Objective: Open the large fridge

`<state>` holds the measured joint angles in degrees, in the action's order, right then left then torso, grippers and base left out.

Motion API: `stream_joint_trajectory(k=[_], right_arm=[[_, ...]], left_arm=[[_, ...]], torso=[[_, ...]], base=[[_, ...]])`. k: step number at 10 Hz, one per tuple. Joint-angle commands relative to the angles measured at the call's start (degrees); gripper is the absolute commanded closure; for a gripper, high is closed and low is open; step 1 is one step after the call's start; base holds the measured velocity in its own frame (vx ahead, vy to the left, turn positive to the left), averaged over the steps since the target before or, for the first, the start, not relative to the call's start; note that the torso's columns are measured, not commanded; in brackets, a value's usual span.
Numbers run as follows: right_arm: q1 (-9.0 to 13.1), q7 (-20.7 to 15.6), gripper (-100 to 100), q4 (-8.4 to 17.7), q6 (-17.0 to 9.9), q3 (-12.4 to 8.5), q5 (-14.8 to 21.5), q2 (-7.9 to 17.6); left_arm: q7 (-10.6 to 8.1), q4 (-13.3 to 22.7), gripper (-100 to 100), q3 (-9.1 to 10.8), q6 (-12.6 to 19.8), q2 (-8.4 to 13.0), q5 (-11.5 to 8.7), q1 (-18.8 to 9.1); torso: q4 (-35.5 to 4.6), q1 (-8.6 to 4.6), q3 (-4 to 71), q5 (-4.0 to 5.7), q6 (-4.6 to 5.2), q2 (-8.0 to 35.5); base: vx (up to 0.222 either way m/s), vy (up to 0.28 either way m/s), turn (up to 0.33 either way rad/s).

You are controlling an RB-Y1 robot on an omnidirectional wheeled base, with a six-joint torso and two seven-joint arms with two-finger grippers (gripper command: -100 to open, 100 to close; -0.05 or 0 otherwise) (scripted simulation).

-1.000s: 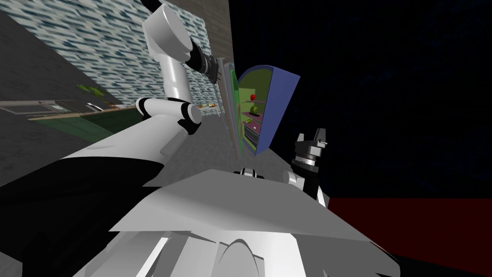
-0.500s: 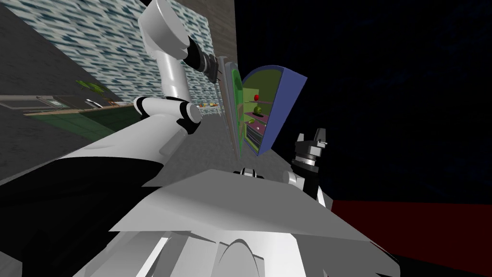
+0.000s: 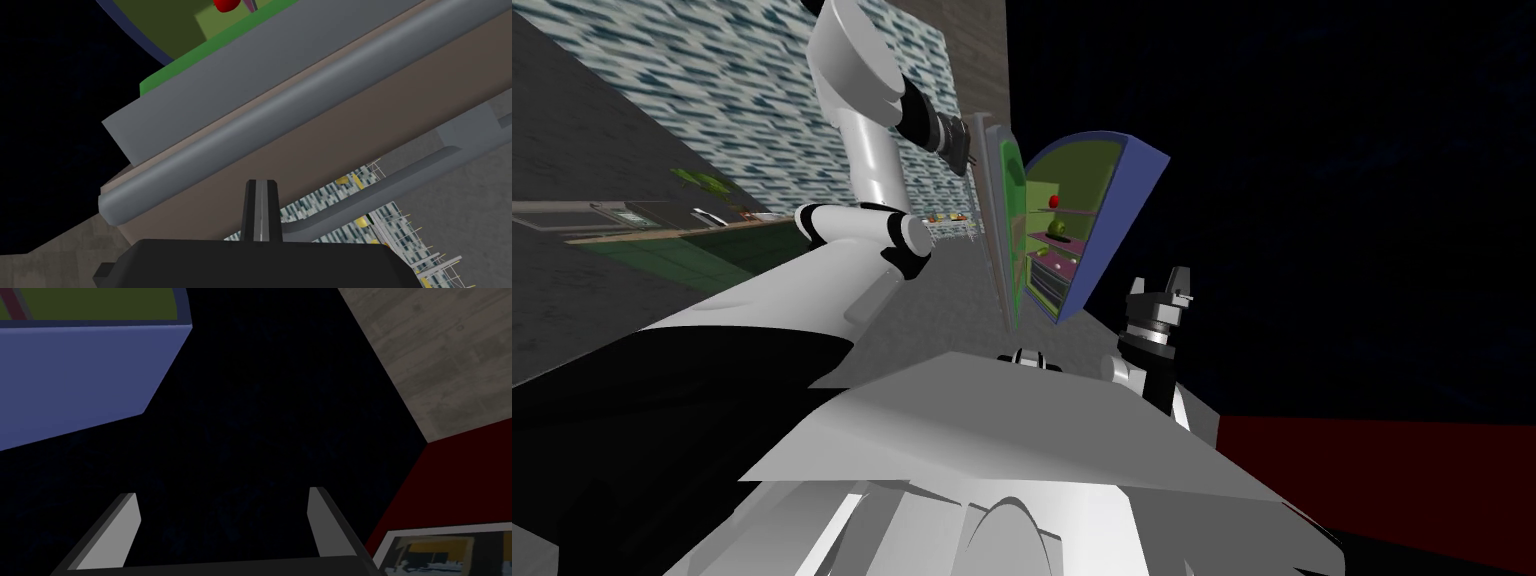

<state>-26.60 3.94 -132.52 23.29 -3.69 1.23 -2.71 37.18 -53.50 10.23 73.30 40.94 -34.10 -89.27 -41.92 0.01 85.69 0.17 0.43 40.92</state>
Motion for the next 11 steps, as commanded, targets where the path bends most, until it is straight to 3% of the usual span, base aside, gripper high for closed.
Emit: stream_joint_trajectory(k=[1,5,6,7,11], right_arm=[[0.0,0.0,0,0.0,0.0,0.0,0.0,0.0],[0.0,0.0,0,0.0,0.0,0.0,0.0,0.0],[0.0,0.0,0,0.0,0.0,0.0,0.0,0.0],[0.0,0.0,0,0.0,0.0,0.0,0.0,0.0],[0.0,0.0,0,0.0,0.0,0.0,0.0,0.0]], left_arm=[[1.42,-0.5,100,0.89,0.1,-0.4,-2.2,-0.6],[3.58,-1.2,100,2.23,1.5,-1.1,-5.7,-0.7],[2.93,-1.3,100,1.99,2.1,-0.9,-5.1,-0.2],[3.96,-1.6,-100,2.54,2.7,-1.0,-6.4,-0.4],[5.68,-2.2,-100,3.49,3.8,-1.6,-8.8,-0.4]], torso=[[0.0,-0.18,0.0,0.11,0.12,0.0],[0.0,-0.74,-0.2,0.26,0.15,0.3],[0.0,-0.51,-0.2,0.21,0.14,0.2],[0.1,-0.86,-0.3,0.17,0.01,0.3],[-0.1,-0.53,0.0,0.27,0.14,0.1]], base=[[0.025,0.375,-0.039],[0.012,0.308,-0.048],[0.014,0.152,0.011],[0.030,0.151,0.002],[0.046,0.202,-0.044]])
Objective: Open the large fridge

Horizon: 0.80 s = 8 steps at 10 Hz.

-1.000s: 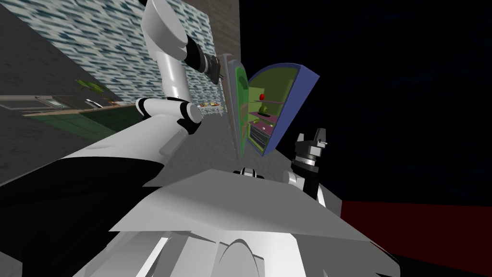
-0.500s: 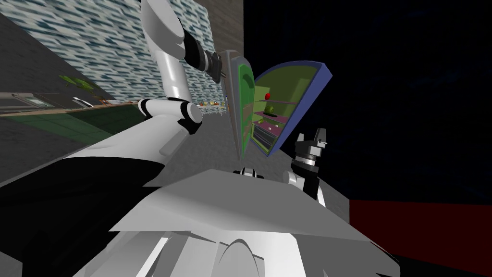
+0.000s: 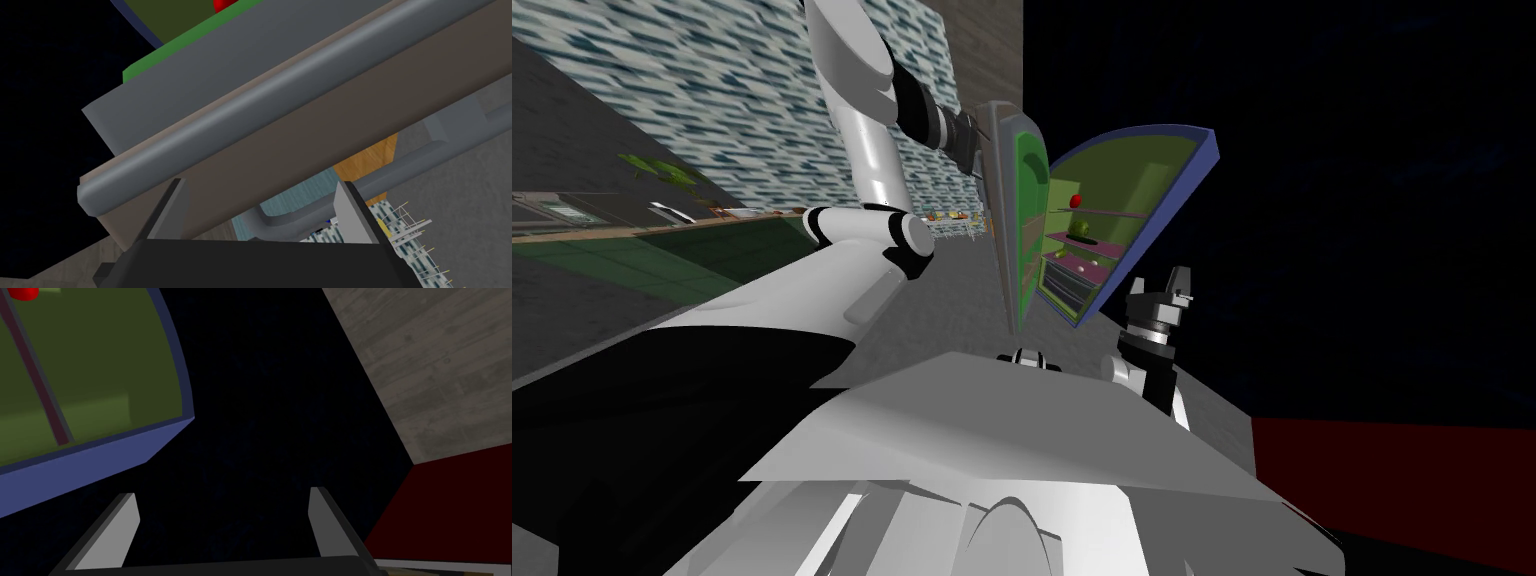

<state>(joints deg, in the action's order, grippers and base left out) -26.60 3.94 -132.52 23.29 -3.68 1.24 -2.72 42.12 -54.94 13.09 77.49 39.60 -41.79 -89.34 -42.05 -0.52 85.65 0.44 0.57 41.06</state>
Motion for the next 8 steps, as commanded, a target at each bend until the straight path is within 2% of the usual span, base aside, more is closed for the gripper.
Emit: stream_joint_trajectory(k=[1,4,5,6,7,8], right_arm=[[0.0,0.0,0,0.0,0.0,0.0,0.0,0.0],[0.0,0.0,0,0.0,0.0,0.0,0.0,0.0],[0.0,0.0,0,0.0,0.0,0.0,0.0,0.0],[0.0,0.0,0,0.0,0.0,0.0,0.0,0.0],[0.0,0.0,0,0.0,0.0,0.0,0.0,0.0],[0.0,0.0,0,0.0,0.0,0.0,0.0,0.0]], left_arm=[[1.23,-0.9,-100,0.89,0.0,-0.4,-1.8,-0.4],[2.50,-1.3,-100,1.59,0.8,-0.8,-3.7,-0.3],[2.48,-0.6,-100,1.40,1.4,-0.5,-3.3,0.0],[2.35,-0.2,-100,1.86,0.0,-0.8,-3.3,1.2],[2.61,-0.3,-100,1.72,1.0,-0.5,-3.4,0.6],[2.60,-0.3,100,1.81,0.9,-0.4,-3.4,0.7]], torso=[[0.0,-0.17,0.0,0.08,0.04,0.0],[0.0,-0.50,0.0,0.22,0.13,0.0],[0.1,-0.43,0.0,0.21,0.16,0.0],[0.1,-0.57,-0.1,0.16,0.06,0.1],[0.2,-0.31,-0.2,0.02,-0.03,0.1],[0.2,-0.18,-0.2,-0.08,-0.10,0.2]], base=[[0.046,0.201,-0.067],[0.052,0.180,-0.039],[-0.009,0.098,0.039],[0.013,0.090,0.048],[-0.005,0.056,0.044],[-0.017,0.017,0.029]])
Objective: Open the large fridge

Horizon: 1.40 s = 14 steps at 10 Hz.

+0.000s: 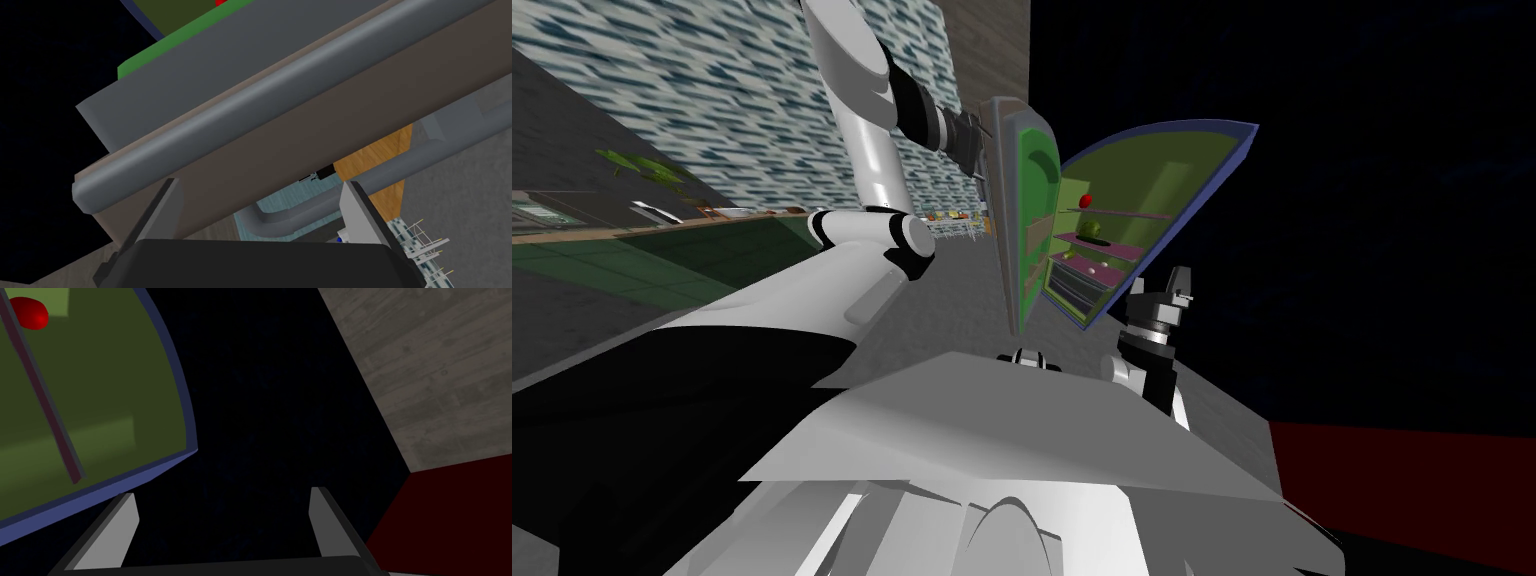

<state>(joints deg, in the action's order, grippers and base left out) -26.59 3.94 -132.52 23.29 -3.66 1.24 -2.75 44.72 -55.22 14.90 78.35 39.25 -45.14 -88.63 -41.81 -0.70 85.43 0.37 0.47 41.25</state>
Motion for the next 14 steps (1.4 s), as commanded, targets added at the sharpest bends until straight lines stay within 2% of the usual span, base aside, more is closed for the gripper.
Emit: stream_joint_trajectory(k=[1,3,4,5,8,12,13,14], right_arm=[[0.0,0.0,0,0.0,0.0,0.0,0.0,0.0],[0.0,0.0,0,0.0,0.0,0.0,0.0,0.0],[0.0,0.0,0,0.0,0.0,0.0,0.0,0.0],[0.0,0.0,0,0.0,0.0,0.0,0.0,0.0],[0.0,0.0,0,0.0,0.0,0.0,0.0,0.0],[0.0,0.0,0,0.0,0.0,0.0,0.0,0.0],[0.0,0.0,0,0.0,0.0,0.0,0.0,0.0],[0.0,0.0,0,0.0,0.0,0.0,0.0,0.0]], left_arm=[[0.57,-0.2,100,0.64,0.5,0.1,-1.0,-0.2],[1.14,-0.2,100,1.15,1.1,0.0,-2.0,-0.1],[1.42,-0.2,100,1.41,1.4,-0.1,-2.6,0.0],[0.63,-0.1,-100,1.42,3.0,1.0,-2.4,-1.5],[-0.44,0.1,-100,1.68,6.1,2.9,-2.8,-4.3],[-1.51,0.2,-100,1.95,9.3,4.8,-3.2,-7.1],[-1.10,1.0,-100,1.63,9.5,4.6,-3.0,-6.5],[-1.18,1.1,0,1.58,9.9,4.7,-2.9,-6.4]], torso=[[0.1,0.20,-0.2,-0.16,-0.15,0.1],[-0.1,0.93,0.0,-0.29,-0.08,0.0],[-0.1,0.62,-0.1,-0.26,-0.14,0.1],[-0.1,0.36,-0.2,-0.19,-0.15,0.2],[-0.5,-0.44,-0.6,0.29,0.12,0.8],[-0.5,0.15,-0.4,0.09,-0.06,0.6],[-0.6,0.08,-0.4,0.16,-0.03,0.6],[-0.6,0.02,-0.5,0.15,-0.02,0.7]], base=[[0.026,0.131,0.017],[0.060,0.232,-0.035],[0.065,0.194,-0.027],[0.064,0.086,0.032],[0.067,-0.045,0.062],[0.043,-0.018,0.012],[0.007,0.006,0.052],[-0.011,0.013,0.034]])
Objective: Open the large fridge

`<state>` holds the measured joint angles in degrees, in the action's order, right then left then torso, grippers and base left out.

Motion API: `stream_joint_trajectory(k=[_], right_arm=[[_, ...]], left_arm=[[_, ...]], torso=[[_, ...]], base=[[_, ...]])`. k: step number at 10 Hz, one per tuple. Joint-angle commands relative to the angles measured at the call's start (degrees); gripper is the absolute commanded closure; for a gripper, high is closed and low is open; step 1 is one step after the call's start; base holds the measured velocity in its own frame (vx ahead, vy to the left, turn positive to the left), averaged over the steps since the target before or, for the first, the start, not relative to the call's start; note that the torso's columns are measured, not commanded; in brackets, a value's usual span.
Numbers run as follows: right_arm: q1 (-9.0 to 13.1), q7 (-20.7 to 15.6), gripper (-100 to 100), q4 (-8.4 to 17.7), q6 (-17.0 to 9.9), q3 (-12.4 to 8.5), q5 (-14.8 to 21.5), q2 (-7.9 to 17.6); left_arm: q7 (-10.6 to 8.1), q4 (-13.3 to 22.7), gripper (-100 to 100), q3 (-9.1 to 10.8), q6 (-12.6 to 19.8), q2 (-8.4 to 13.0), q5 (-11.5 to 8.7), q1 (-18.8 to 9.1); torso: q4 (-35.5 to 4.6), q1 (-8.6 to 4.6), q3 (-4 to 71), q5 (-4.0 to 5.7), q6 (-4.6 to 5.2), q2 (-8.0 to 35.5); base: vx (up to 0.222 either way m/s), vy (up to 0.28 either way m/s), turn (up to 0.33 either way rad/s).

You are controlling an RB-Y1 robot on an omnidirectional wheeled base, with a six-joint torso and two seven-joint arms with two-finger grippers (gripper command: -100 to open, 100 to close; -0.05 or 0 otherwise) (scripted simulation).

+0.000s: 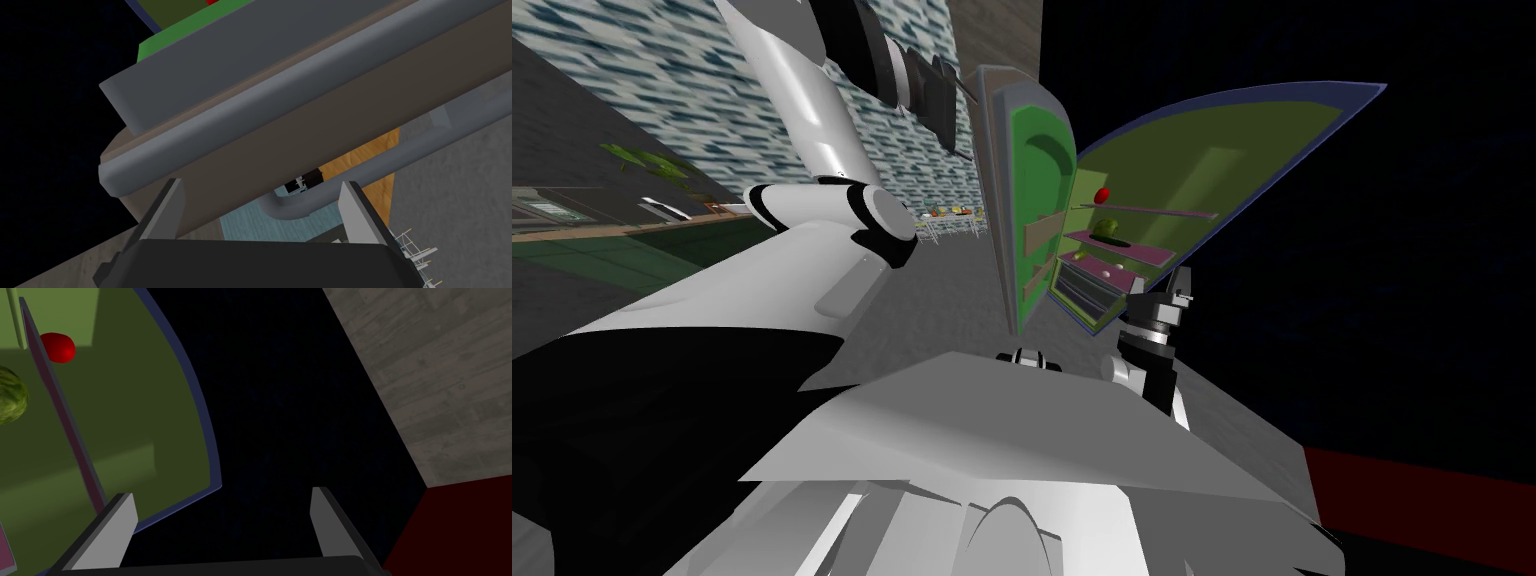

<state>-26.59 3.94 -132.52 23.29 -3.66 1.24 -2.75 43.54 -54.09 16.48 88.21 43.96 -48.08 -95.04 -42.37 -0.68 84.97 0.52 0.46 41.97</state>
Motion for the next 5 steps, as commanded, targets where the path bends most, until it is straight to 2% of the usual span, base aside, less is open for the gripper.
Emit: stream_joint_trajectory(k=[1,5], right_arm=[[0.0,0.0,0,0.0,0.0,0.0,0.0,0.0],[0.0,0.0,0,0.0,0.0,0.0,0.0,0.0]], left_arm=[[0.01,0.0,0,0.03,0.1,0.1,0.0,0.1],[0.01,-0.1,0,0.14,0.1,0.3,0.0,-0.1]], torso=[[0.1,0.06,-0.1,-0.12,-0.12,0.1],[0.2,0.67,-0.2,-0.51,-0.39,0.1]], base=[[-0.006,0.010,0.019],[-0.006,0.001,0.009]])
